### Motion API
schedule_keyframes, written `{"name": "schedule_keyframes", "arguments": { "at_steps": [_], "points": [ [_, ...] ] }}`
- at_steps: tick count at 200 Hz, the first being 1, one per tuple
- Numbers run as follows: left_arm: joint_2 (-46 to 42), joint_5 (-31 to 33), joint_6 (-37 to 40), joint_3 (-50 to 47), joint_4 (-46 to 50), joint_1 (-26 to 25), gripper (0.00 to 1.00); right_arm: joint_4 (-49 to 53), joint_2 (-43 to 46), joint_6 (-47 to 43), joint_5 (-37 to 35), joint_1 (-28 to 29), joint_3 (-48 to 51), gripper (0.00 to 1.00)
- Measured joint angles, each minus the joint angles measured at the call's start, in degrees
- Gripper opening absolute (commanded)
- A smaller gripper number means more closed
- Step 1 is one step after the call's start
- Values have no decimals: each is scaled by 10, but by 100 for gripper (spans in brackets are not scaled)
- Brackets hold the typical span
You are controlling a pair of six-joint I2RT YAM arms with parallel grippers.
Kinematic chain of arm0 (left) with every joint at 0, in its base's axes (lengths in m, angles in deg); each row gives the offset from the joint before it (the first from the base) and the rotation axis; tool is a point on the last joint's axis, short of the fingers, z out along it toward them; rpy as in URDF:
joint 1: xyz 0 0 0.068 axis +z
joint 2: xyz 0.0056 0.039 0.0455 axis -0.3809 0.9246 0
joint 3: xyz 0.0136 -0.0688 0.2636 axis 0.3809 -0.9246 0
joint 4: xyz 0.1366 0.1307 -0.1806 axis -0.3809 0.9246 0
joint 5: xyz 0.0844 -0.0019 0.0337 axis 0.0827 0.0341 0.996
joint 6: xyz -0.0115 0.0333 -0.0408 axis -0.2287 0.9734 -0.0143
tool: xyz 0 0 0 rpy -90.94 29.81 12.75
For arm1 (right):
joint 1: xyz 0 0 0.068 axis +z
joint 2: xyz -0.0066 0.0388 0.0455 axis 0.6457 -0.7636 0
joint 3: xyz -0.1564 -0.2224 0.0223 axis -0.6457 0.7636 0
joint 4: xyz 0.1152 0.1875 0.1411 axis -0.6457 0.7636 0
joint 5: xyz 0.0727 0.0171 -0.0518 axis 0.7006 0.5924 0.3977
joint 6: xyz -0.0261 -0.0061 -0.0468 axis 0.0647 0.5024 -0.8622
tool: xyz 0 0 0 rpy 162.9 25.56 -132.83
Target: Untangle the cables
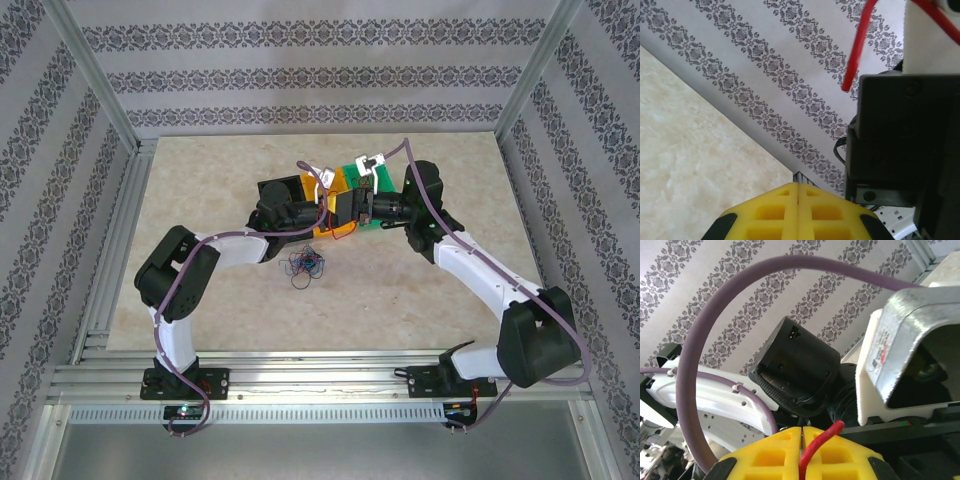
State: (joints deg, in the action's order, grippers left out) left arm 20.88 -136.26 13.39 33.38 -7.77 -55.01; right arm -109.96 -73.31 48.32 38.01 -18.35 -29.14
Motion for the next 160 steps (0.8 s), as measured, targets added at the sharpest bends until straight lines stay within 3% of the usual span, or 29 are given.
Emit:
{"name": "schedule_keyframes", "arguments": {
  "at_steps": [17, 27, 48, 86, 120, 160],
  "points": [
    [0, -3, -5, -2, 0, 5, 2, -5, 4, 0, -23, 0, 9, 0],
    [-6, 6, 2, -9, 9, 10, 25, -4, 6, 0, -36, 0, 13, 0],
    [-40, 65, 43, -38, 76, 16, 57, 6, 8, 0, -45, -2, 15, 0],
    [-117, 319, 160, -29, 311, 16, 72, 33, 18, -2, -47, -8, 16, 0],
    [-149, 555, 187, -3, 474, 20, 78, 41, 45, -3, -52, -25, 29, 0],
    [-181, 704, 184, -2, 531, 19, 78, 65, 54, -4, -57, -27, 43, 0]
  ]
}}
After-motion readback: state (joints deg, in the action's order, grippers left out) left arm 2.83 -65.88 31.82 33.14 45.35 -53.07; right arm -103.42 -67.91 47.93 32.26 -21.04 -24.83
